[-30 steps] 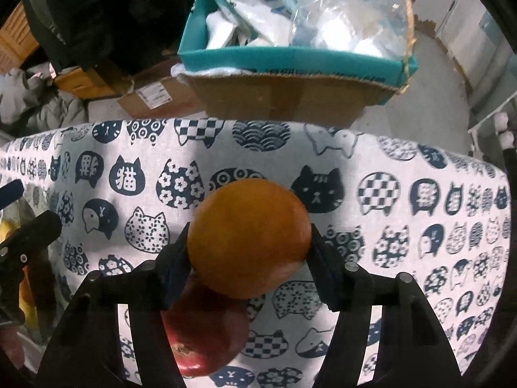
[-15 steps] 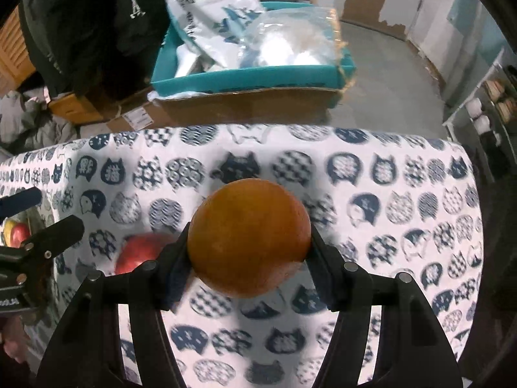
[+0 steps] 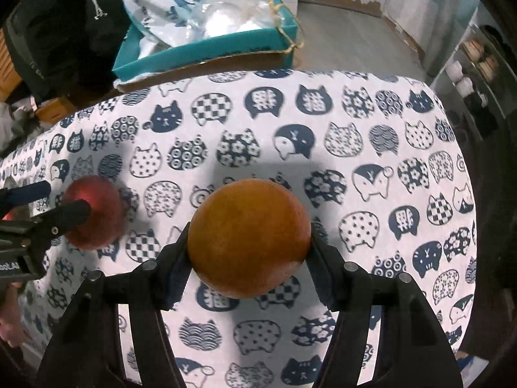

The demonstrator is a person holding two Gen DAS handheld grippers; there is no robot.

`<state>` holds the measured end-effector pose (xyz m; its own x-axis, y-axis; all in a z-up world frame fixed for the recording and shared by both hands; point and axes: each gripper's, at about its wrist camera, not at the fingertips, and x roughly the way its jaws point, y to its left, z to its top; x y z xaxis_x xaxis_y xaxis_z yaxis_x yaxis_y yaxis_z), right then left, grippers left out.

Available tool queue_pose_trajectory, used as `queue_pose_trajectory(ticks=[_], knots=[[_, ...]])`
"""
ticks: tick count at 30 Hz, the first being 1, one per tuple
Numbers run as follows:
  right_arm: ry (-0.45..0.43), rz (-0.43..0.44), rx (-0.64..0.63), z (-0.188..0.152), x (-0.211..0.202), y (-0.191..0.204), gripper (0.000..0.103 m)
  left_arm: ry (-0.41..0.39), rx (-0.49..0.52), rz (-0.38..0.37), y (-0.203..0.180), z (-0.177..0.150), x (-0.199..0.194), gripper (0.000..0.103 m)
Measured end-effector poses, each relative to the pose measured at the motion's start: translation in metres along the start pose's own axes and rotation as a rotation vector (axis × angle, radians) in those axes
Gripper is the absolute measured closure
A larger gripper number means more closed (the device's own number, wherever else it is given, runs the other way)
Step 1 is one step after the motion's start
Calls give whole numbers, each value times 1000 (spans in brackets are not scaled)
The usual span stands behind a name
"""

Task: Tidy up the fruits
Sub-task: 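Lift the orange and apple with both tools and carry them over the bowl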

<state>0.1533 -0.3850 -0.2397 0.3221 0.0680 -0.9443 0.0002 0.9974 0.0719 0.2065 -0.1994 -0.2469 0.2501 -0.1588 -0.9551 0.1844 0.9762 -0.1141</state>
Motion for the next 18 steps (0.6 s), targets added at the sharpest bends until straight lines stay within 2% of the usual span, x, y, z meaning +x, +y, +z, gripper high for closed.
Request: queue_pose_trajectory(ticks=[9,11,15,17,18], knots=[[6,2,-6,-8,3,-8,39,58,-32,-3,-6,-2,26,3],[8,7,-5,-7,4,-8,39,66,-33,-6,-7,-2,30,14],[12,10,-9,-5,8,-3,39,77,-27,-6,-8,-3,36,22],[14,13,-9,-4,9,-2,39,79,-22,9,-7,-4,39,31],[13,13,-9,-4,10,-1,39,76,-19,7,-8,-3,39,31]])
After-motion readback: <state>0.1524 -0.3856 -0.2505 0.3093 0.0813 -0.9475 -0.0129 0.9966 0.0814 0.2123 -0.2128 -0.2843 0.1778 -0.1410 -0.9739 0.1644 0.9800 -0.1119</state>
